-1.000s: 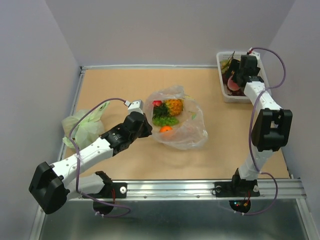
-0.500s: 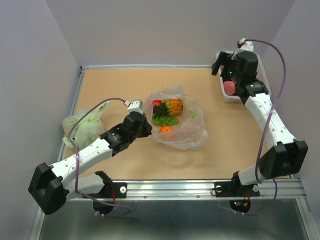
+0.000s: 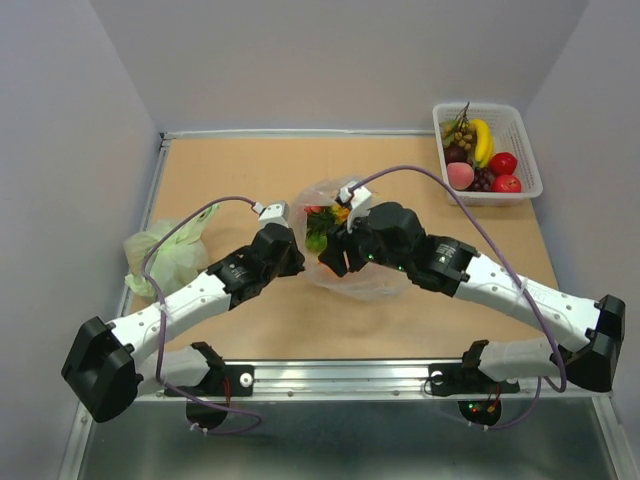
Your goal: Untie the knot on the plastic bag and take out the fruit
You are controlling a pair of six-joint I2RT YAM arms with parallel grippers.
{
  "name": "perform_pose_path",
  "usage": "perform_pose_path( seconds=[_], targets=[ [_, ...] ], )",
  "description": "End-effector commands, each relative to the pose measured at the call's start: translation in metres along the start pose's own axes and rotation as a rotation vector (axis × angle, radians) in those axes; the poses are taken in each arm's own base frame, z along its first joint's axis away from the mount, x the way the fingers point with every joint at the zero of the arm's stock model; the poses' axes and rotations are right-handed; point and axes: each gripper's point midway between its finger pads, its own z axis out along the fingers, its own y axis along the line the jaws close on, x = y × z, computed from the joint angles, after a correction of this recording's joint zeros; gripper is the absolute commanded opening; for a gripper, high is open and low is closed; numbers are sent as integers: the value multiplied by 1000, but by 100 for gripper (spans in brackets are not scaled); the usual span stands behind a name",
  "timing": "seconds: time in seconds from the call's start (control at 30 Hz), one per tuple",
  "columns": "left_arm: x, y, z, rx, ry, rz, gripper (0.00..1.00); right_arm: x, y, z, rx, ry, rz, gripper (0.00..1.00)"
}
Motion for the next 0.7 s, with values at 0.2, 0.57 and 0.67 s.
perform_pose_path(
  seconds=[0.2, 0.57, 0.67],
  targets=[
    [-12, -12, -6, 43, -29, 7, 1, 42, -29, 59, 272, 63, 47, 57],
    [0, -9, -18, 95, -16, 9, 1, 98, -66, 111, 401, 207, 161, 63],
    [4, -7, -19, 101, -9, 11, 1, 128, -68, 116, 399, 279, 171, 78]
  ],
)
